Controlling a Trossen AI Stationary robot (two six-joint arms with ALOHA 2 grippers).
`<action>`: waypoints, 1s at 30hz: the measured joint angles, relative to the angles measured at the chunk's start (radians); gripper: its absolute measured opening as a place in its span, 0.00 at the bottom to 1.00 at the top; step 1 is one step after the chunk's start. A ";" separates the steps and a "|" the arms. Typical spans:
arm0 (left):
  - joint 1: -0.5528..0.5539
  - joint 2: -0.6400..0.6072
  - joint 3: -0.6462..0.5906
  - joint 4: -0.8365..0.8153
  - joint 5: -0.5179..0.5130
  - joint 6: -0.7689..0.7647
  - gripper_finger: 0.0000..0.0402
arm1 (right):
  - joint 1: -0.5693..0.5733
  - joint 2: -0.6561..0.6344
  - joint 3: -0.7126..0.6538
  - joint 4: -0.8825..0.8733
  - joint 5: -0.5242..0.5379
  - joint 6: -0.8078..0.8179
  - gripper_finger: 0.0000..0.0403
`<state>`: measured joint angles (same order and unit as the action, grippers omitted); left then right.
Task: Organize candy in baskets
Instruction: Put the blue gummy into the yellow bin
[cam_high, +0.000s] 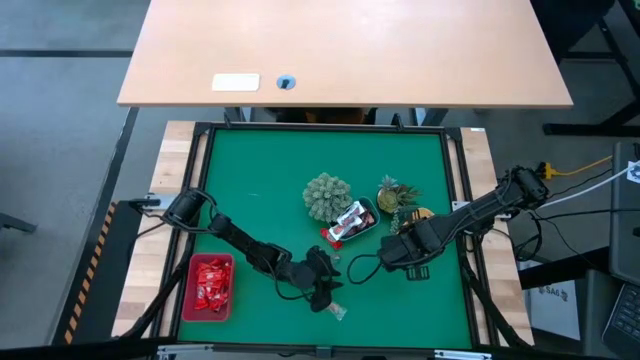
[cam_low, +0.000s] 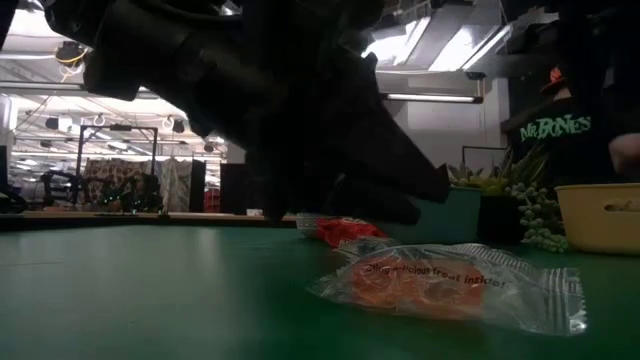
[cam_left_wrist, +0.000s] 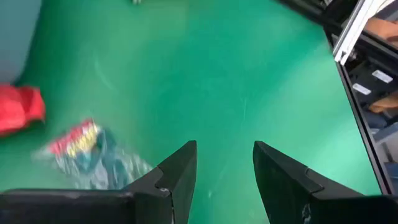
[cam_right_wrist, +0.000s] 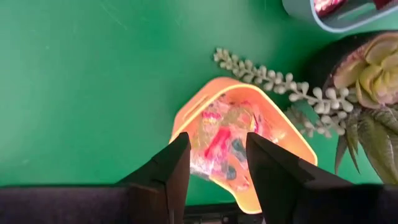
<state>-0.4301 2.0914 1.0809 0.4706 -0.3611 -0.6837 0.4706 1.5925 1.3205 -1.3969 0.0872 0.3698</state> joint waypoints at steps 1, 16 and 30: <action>0.000 0.000 0.000 -0.009 0.009 -0.016 0.38 | 0.000 0.000 0.000 0.008 0.000 0.000 0.39; 0.028 -0.060 0.000 -0.119 0.041 -0.020 0.38 | 0.000 0.000 0.000 0.016 -0.001 0.000 0.39; 0.053 -0.149 0.000 -0.394 0.029 -0.045 0.38 | 0.000 0.000 0.000 0.041 -0.001 0.000 0.39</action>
<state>-0.3771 1.9423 1.0805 0.0763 -0.3318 -0.7288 0.4709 1.5925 1.3205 -1.3554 0.0864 0.3695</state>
